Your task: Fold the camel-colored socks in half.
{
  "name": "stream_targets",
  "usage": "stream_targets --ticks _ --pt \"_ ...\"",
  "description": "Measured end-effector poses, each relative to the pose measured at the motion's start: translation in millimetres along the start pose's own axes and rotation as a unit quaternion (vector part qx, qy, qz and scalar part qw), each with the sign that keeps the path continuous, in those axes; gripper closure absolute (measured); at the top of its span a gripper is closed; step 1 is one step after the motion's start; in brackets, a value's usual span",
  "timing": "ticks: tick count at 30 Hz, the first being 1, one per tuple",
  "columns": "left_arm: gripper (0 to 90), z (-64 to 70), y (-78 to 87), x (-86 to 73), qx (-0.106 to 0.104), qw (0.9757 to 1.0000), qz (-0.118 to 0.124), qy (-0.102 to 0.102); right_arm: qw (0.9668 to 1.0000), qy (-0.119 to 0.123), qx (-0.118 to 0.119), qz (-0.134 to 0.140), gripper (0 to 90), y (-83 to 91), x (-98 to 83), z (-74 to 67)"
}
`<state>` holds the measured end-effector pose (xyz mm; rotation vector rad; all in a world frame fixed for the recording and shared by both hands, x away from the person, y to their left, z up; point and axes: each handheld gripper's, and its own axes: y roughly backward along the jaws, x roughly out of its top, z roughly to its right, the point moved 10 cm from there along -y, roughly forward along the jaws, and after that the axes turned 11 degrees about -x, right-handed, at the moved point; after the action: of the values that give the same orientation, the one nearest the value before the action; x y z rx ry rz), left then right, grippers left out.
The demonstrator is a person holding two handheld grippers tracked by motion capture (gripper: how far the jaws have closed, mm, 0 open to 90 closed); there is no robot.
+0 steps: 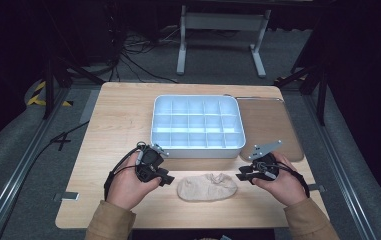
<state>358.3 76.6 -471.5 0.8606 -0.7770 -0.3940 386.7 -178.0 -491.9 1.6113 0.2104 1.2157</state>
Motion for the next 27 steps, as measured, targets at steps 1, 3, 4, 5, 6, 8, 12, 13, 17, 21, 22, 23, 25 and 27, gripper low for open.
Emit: stream_targets --ticks 1,3,4,5,6,8,12,13,17,21,22,23,25,27 --pt "64.9 -0.2 -1.8 -0.2 -0.002 1.0 -0.002 0.008 1.0 -0.001 0.0 -0.002 69.5 0.2 -0.2 -0.3" --pt "67.4 1.5 -6.4 0.2 -0.014 0.9997 -0.006 0.017 1.0 -0.003 0.001 -0.001 69.2 0.1 -0.2 -0.6" --pt "67.4 2.7 -8.8 0.6 -0.016 0.9997 -0.008 0.017 1.0 -0.003 0.001 -0.001 69.0 0.1 -0.2 -0.6" --pt "68.0 3.4 -11.4 0.9 -0.015 0.9997 -0.012 0.012 1.0 -0.002 0.001 0.0 68.9 0.0 -0.2 -0.5" --pt "68.4 3.5 -13.5 1.6 -0.012 0.9998 -0.014 0.008 1.0 -0.002 0.001 0.0 68.8 0.0 -0.3 -0.5" --pt "68.7 4.9 -17.1 1.2 -0.007 0.9996 -0.025 0.005 1.0 -0.003 0.002 0.0 68.8 -0.4 -0.7 -1.0" --pt "68.3 5.3 -25.7 -0.6 0.0 0.9989 -0.046 0.0 1.0 -0.002 0.004 -0.001 68.6 -0.5 -1.2 -1.9" --pt "68.1 4.7 -28.4 -1.3 0.002 0.9987 -0.051 0.002 1.0 -0.002 0.004 -0.002 68.5 -0.7 -1.3 -2.3" --pt "65.2 -1.5 -43.5 -4.7 -0.003 0.9975 -0.067 0.022 0.9995 0.016 -0.022 -0.013 67.6 -5.2 -4.3 0.0" --pt "64.5 -7.3 -50.3 -6.5 0.007 0.9967 -0.072 0.037 0.9993 0.022 -0.021 -0.021 67.2 -8.9 -6.6 -2.3" --pt "64.5 -7.9 -52.3 -6.0 0.008 0.9968 -0.07 0.037 0.9993 0.023 -0.021 -0.022 67.1 -9.3 -6.8 -3.0" --pt "64.6 -7.9 -54.0 -5.7 0.004 0.9968 -0.07 0.038 0.9993 0.023 -0.019 -0.022 67.1 -9.6 -6.7 -3.7" --pt "64.7 -7.0 -58.2 -5.3 -0.003 0.9969 -0.067 0.042 0.9993 0.024 -0.019 -0.023 66.9 -10.2 -6.7 -4.7" --pt "64.6 -6.8 -61.4 -5.1 -0.005 0.9968 -0.067 0.044 0.9992 0.025 -0.018 -0.024 66.9 -10.5 -7.1 -6.0"
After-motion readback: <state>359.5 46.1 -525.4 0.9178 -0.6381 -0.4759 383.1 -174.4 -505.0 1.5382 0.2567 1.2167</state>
